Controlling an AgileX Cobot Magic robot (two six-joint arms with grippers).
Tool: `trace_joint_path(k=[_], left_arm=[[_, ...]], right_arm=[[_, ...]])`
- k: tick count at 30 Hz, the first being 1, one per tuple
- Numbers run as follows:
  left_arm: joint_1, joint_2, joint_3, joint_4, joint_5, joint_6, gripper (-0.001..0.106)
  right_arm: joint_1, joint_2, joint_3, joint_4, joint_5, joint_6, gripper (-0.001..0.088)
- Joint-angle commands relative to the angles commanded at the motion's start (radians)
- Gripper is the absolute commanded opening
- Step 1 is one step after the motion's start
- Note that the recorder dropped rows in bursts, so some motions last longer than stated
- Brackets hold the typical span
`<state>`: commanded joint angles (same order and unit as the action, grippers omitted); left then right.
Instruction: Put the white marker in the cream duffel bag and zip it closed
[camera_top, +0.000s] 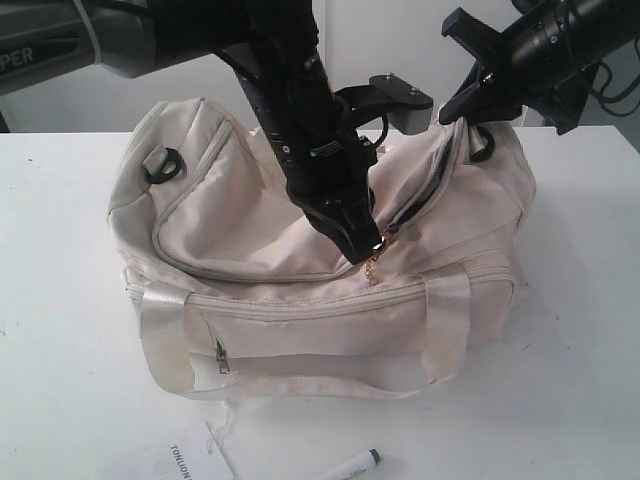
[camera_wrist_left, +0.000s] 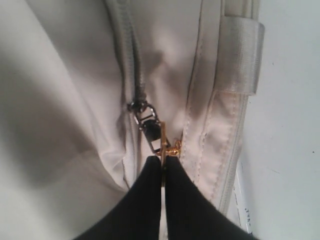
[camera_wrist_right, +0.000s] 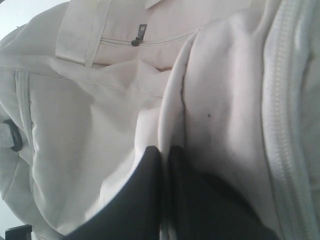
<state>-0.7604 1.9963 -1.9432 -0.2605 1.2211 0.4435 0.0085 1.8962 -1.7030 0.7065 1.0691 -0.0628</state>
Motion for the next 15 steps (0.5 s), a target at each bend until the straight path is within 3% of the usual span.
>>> trace_joint_path(k=[7, 15], left_arm=[[0.000, 0.000, 0.000, 0.000, 0.000, 0.000, 0.000], [0.000, -0.008, 0.000, -0.037, 0.000, 0.002, 0.000]], right_arm=[[0.000, 0.000, 0.000, 0.000, 0.000, 0.017, 0.0008], [0.000, 0.000, 0.000, 0.000, 0.002, 0.019, 0.0240]])
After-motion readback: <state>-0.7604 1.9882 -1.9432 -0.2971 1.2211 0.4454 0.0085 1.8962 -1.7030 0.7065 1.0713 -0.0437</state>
